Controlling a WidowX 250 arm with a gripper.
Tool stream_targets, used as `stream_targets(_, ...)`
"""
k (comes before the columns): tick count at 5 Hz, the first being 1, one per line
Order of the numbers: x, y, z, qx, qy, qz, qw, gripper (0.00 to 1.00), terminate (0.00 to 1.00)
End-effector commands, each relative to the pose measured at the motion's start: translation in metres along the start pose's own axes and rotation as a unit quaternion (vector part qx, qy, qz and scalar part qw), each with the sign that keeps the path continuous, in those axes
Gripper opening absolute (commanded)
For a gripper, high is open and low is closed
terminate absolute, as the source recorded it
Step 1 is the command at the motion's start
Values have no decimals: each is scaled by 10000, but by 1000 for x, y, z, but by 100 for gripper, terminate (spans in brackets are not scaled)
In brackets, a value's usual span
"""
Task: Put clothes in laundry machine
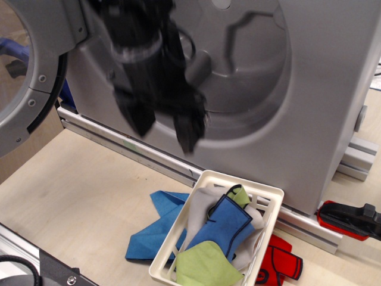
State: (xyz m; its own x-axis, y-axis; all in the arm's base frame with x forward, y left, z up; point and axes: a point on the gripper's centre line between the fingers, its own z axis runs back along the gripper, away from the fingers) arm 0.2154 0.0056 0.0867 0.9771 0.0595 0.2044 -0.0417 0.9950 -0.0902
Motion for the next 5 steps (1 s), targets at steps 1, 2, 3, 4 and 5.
stream_targets(1,-9,-20,-19,-238,-272,536,9979,100,0)
stream_targets(2,-10,-27,-40,-237,-265,194,9992,100,0)
stream_targets(3,-9,-35,-54,-341,-215,104,9991,100,0)
stream_targets(4,-7,-35,-63,-402,-116,28,9991,100,0)
stream_targets(5,-6,-31,-76,-293,-36,13,9996,100,0)
